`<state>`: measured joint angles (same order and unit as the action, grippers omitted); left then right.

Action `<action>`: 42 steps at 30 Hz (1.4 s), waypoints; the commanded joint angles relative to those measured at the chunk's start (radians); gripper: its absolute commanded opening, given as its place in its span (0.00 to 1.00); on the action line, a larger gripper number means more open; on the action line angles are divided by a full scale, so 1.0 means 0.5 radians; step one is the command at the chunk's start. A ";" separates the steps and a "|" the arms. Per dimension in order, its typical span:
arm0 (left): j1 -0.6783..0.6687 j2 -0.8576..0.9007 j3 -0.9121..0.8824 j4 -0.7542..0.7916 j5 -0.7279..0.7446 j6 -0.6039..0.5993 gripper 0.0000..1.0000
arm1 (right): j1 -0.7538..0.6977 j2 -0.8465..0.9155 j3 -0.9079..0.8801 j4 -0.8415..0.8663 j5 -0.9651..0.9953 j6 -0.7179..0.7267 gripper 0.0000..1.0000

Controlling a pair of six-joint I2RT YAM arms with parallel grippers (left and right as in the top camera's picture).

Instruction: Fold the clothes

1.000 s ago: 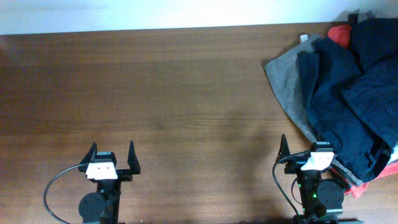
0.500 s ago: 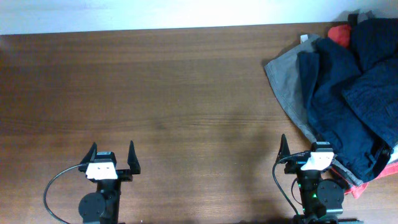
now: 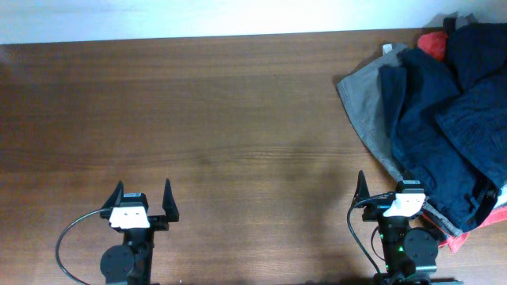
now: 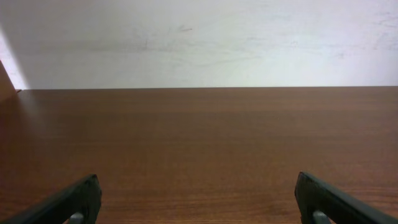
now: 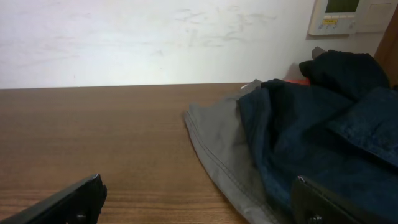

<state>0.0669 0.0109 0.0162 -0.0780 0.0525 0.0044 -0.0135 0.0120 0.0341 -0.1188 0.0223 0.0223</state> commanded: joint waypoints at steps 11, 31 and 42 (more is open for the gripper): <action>0.003 -0.006 -0.013 -0.003 0.008 0.012 0.99 | -0.013 0.002 -0.020 0.004 0.017 0.012 0.99; 0.003 0.910 1.065 -0.790 0.258 -0.188 0.99 | -0.013 0.678 1.250 -1.032 0.040 0.168 0.99; 0.003 1.300 1.452 -1.152 0.577 -0.187 0.99 | -0.023 2.039 2.199 -1.650 0.290 0.169 0.99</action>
<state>0.0669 0.6582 0.7185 -0.6640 0.2718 -0.0776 -0.0135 0.9367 1.1145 -0.9630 0.0761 0.1013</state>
